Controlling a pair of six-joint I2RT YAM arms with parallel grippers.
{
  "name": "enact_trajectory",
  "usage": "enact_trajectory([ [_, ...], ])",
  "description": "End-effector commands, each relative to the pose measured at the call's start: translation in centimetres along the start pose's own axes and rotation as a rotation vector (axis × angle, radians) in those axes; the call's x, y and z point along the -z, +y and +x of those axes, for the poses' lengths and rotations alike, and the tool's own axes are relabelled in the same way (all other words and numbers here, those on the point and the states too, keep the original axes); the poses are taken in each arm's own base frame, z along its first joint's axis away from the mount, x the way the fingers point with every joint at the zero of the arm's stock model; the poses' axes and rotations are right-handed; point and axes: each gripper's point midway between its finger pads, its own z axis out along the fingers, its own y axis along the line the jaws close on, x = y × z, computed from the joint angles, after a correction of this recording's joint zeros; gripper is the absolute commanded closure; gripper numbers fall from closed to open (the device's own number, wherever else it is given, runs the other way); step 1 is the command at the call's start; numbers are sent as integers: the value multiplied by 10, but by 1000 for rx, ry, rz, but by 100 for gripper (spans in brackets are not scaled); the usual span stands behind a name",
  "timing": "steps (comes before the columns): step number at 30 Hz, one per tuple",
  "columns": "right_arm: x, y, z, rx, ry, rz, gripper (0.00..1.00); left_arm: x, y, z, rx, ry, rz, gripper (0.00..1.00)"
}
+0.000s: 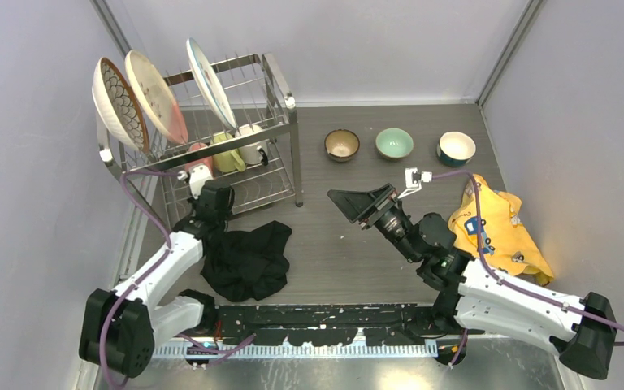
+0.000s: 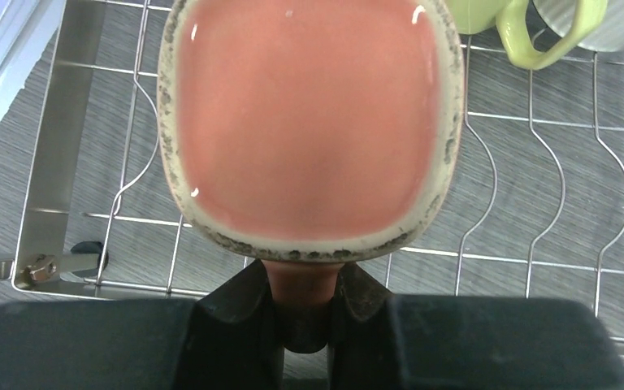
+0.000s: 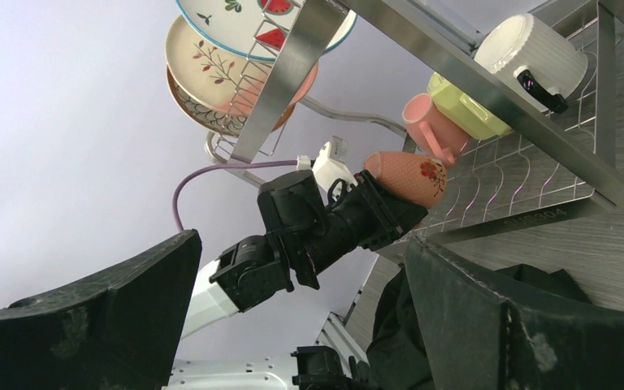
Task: Load the mixed dishes into the dish rack
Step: Turn the cup upside down in the dish rack.
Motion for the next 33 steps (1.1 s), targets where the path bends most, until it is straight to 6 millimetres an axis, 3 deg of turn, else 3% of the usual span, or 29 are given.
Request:
enact_trajectory([
  [1,8,3,-12,30,-44,-3,0,0,-7,-63,94,-171,-16,100],
  [8,25,4,-26,55,-85,1,0,-13,24,-64,110,-170,-98,100],
  [12,29,8,-31,59,-97,-11,0,-20,28,-72,131,-201,-95,100],
  [33,54,12,-51,103,-152,-6,0,-64,40,-63,156,-151,-183,100],
])
